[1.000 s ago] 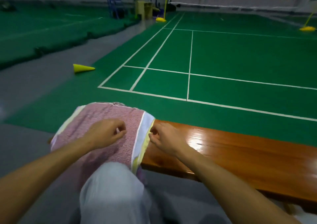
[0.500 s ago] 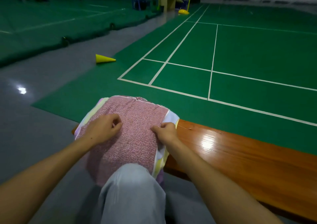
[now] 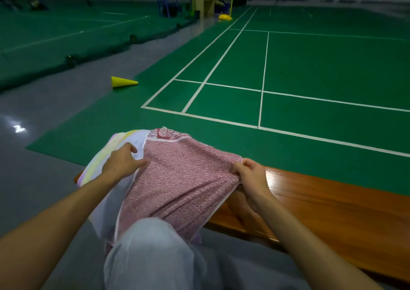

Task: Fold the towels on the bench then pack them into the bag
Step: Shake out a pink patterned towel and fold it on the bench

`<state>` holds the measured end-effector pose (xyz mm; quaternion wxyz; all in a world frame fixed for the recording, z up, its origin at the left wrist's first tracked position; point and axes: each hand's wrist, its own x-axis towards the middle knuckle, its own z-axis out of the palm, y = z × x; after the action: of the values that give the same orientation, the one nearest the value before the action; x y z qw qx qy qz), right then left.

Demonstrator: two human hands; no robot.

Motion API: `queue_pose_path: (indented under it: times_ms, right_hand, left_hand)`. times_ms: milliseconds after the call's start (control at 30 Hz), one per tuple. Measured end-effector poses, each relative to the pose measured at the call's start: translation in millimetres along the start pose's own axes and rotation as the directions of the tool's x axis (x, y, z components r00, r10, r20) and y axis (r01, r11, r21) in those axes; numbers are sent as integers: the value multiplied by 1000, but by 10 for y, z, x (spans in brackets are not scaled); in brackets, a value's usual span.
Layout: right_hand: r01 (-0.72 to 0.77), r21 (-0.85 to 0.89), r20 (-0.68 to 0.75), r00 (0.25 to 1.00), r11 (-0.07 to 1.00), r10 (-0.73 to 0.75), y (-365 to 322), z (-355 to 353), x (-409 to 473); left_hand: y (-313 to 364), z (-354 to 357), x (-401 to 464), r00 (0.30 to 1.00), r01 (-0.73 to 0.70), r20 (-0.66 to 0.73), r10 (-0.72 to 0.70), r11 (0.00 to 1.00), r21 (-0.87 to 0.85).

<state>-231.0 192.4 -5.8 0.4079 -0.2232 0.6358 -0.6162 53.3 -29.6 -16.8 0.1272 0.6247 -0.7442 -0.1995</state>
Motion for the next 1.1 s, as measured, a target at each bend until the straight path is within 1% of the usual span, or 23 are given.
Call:
queue_pose_path:
  times_ms: [100, 167, 200, 267, 333, 433, 500, 600, 667, 733, 800, 867, 933, 1000, 1067, 1100]
  right_hand:
    - [-6, 32, -8, 1000, 999, 6, -46, -261, -59]
    - [-4, 46, -33, 999, 999, 6, -82, -461, -87]
    - [5, 38, -49, 999, 999, -3, -104, -584, -98]
    - [25, 5, -87, 996, 1000, -25, -120, -890, -113]
    - [40, -25, -144, 989, 999, -43, -133, -1267, -126]
    - [52, -58, -235, 970, 997, -64, -188, -1872, -195]
    - [46, -60, -290, 955, 997, -62, -195, -2267, -247]
    - [12, -57, -356, 934, 998, -32, -66, -2795, -355]
    - [-36, -81, -401, 916, 996, 0, 87, -3057, -421]
    - [-88, -161, -417, 909, 983, 13, 235, -3236, -461]
    - [-113, -248, -396, 918, 962, 5, 295, -3312, -490]
    - [-130, -299, -353, 936, 945, 17, 320, -3377, -516]
    - [-156, -381, -303, 952, 911, 36, 351, -3462, -541]
    - [-172, -437, -279, 959, 883, 49, 394, -3558, -564]
    - [-154, -430, -263, 964, 890, 40, 395, -3612, -599]
    - [-132, -422, -242, 970, 897, 29, 379, -3621, -623]
  left_hand:
    - [276, 108, -120, 984, 1, 176, -4, 1000, 19]
    - [513, 157, -209, 972, -15, 232, 29, 998, -60]
    - [670, 178, -267, 967, -49, 244, 73, 993, -105]
    - [1011, 237, -412, 953, -174, 220, 209, 970, -167]
    - [1388, 334, -569, 932, -232, 206, 298, 928, -291]
    - [1880, 582, -773, 898, -189, 272, 345, 862, -470]
    - [2129, 819, -915, 888, -162, 284, 362, 824, -543]
    - [2382, 1223, -1128, 901, -134, 262, 347, 795, -592]
    - [2410, 1490, -1197, 915, -53, 274, 295, 764, -643]
    - [2366, 1724, -1179, 921, -25, 283, 268, 765, -644]
    - [2377, 1842, -1156, 907, 41, 338, 250, 748, -663]
    - [2434, 1888, -1149, 880, 105, 402, 254, 720, -686]
    - [2498, 1863, -1177, 834, 122, 464, 298, 721, -683]
    - [2510, 1807, -1198, 754, 133, 570, 326, 774, -619]
    - [2481, 1750, -1191, 661, 136, 681, 315, 842, -522]
    - [2470, 1726, -1190, 634, 126, 708, 313, 861, -493]
